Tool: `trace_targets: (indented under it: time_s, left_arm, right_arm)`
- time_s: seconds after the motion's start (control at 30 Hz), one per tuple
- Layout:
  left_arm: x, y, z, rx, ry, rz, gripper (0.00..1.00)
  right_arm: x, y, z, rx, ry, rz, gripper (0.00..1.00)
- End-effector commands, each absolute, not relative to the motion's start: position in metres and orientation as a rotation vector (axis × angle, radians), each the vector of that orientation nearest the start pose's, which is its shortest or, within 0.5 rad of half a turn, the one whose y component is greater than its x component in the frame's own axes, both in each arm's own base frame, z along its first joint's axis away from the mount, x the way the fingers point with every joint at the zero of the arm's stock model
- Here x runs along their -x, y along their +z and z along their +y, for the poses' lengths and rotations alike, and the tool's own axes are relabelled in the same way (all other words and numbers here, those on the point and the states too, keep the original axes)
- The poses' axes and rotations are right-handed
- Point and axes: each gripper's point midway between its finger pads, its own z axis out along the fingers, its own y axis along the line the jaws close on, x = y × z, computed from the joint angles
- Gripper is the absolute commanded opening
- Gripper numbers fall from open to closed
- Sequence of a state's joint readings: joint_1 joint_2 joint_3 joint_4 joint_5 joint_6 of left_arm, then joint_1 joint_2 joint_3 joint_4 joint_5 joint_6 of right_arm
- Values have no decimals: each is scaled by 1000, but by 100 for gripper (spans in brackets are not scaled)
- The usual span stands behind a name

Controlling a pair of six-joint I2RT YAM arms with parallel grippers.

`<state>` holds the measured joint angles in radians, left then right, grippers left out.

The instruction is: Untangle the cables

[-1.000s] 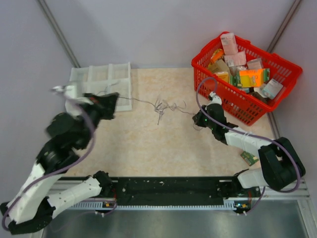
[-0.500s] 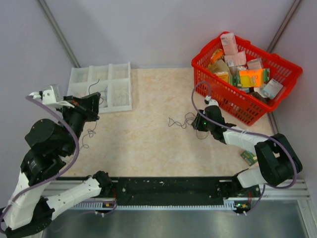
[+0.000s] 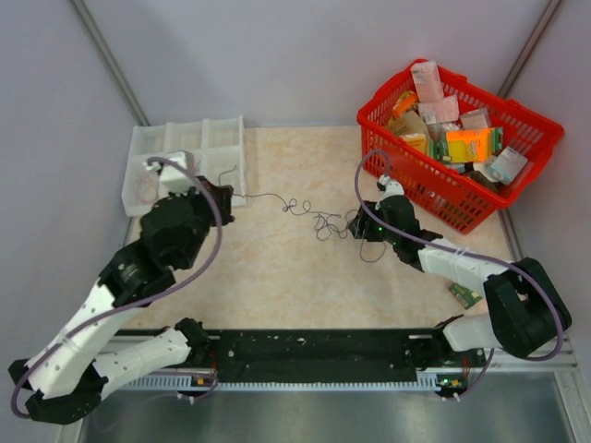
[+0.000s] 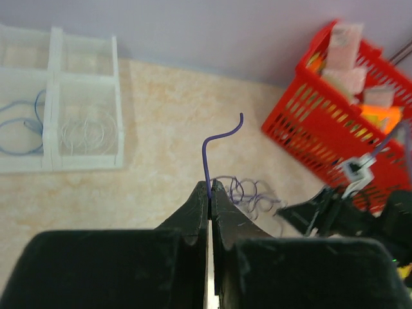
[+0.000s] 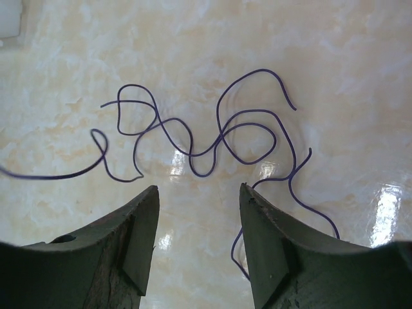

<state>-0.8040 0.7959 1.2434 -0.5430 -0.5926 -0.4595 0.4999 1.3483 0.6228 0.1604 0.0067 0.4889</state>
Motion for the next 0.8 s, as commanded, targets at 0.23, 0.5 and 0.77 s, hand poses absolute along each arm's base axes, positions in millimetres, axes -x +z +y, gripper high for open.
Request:
trace_targets:
  time_s: [0.23,0.5,0.77]
  left_arm:
    - [-249,336,-99,308,-159,1845,0]
    - [-230,360,-80,397,-342,1663,0]
    - [-254,291,-127,213,-211,1934,0]
  right_arm:
    - [-327,110,202,33,591,2113,53]
    - [-328,96,213,52,624,2186,53]
    - [-327,94,213,49,628,2190,52]
